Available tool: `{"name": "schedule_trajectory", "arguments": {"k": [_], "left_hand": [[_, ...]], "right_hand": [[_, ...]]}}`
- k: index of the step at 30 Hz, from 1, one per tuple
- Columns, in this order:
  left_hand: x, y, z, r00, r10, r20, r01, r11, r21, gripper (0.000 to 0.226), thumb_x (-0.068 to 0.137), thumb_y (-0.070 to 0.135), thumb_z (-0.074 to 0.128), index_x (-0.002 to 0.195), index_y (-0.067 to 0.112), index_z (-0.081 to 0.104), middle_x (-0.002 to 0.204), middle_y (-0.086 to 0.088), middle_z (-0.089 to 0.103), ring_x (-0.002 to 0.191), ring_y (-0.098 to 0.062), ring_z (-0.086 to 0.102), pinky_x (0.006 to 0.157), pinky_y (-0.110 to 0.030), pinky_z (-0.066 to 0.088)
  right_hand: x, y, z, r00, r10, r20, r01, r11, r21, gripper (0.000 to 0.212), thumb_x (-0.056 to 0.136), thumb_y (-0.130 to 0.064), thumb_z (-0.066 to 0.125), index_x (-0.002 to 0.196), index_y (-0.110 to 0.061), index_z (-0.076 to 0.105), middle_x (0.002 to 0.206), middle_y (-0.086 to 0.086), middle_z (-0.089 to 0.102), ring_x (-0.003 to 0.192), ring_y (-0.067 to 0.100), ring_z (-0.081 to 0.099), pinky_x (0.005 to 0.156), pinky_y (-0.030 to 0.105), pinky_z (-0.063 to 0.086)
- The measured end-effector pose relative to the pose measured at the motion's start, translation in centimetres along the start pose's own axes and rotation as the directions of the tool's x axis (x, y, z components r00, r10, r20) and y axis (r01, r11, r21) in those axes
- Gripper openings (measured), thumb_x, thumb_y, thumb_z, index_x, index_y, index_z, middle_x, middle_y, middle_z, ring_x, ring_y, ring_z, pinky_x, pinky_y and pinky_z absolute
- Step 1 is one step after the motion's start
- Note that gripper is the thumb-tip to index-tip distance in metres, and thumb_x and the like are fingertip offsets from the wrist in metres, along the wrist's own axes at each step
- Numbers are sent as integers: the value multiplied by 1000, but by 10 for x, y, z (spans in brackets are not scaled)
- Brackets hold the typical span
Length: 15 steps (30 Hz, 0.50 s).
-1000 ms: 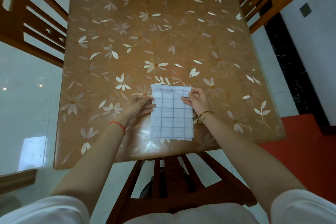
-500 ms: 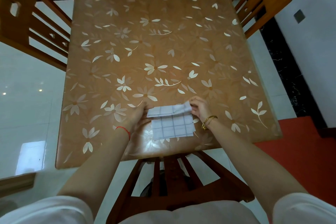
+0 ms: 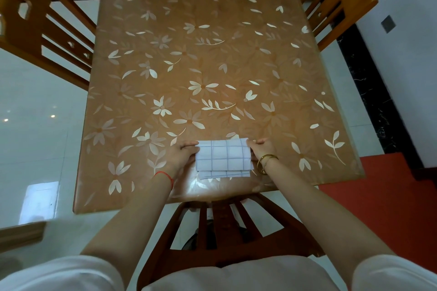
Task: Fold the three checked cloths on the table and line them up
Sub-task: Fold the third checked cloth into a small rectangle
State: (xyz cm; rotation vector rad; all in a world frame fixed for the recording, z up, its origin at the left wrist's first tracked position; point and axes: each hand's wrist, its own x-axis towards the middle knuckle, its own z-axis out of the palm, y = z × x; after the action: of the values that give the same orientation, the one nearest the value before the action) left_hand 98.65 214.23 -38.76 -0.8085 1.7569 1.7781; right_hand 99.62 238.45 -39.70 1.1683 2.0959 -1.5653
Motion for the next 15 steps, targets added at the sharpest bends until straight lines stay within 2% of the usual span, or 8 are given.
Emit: {"name": "schedule_trajectory", "arguments": {"k": [2,4,6,8,9,12,15], "left_hand": [[0,-2,0,1000,0,-5,0,999,44,25,88,-8,62,111,2,64,105,-17,64,76,-18,64,62,-14,57],[2,-5,-1,1000,9,-9,-8,991,132,26,86,-10,63,107,5,65,110,-19,65,75,-17,63,60,-16,56],[2,-7,-1,1000,23,5,-24,978,206,29,85,-13,63,106,7,66,114,-20,67,77,-18,63,57,-17,55],[1,-7,1,997,62,34,-69,962,264,35,84,-15,61,111,6,67,118,-17,65,88,-20,62,59,-15,55],[-1,-8,1,995,93,46,-103,948,302,39,84,-16,60,117,5,67,119,-13,64,96,-20,60,65,-14,55],[-4,-13,0,984,170,57,-177,871,459,49,84,-10,62,127,11,65,123,-2,59,115,-17,53,99,-22,47],[-4,-21,-2,979,182,96,-205,822,531,52,85,-8,61,133,13,61,130,-2,57,122,-19,52,109,-30,42]], "right_hand": [[0,2,0,999,24,37,-23,999,-40,30,84,-21,70,63,-10,52,72,15,61,67,29,60,76,49,58],[3,4,1,998,15,63,-7,992,-128,22,82,-23,71,68,-11,58,77,12,62,72,26,60,82,46,57],[6,4,3,998,2,55,6,988,-152,10,81,-17,71,78,-13,63,85,6,63,81,21,59,87,39,55],[8,6,4,999,-8,37,14,987,-159,15,80,-12,70,95,-11,66,95,3,63,89,20,59,85,33,53],[7,7,4,999,-24,32,29,985,-173,20,80,-10,69,100,-11,65,97,3,64,92,20,60,83,31,52],[6,11,5,996,-87,38,93,968,-232,24,79,-6,67,101,-13,59,94,2,64,93,21,61,81,32,51],[4,18,5,989,-143,48,151,954,-261,28,79,-3,65,104,-12,56,83,-1,61,86,19,60,77,32,51]]}}
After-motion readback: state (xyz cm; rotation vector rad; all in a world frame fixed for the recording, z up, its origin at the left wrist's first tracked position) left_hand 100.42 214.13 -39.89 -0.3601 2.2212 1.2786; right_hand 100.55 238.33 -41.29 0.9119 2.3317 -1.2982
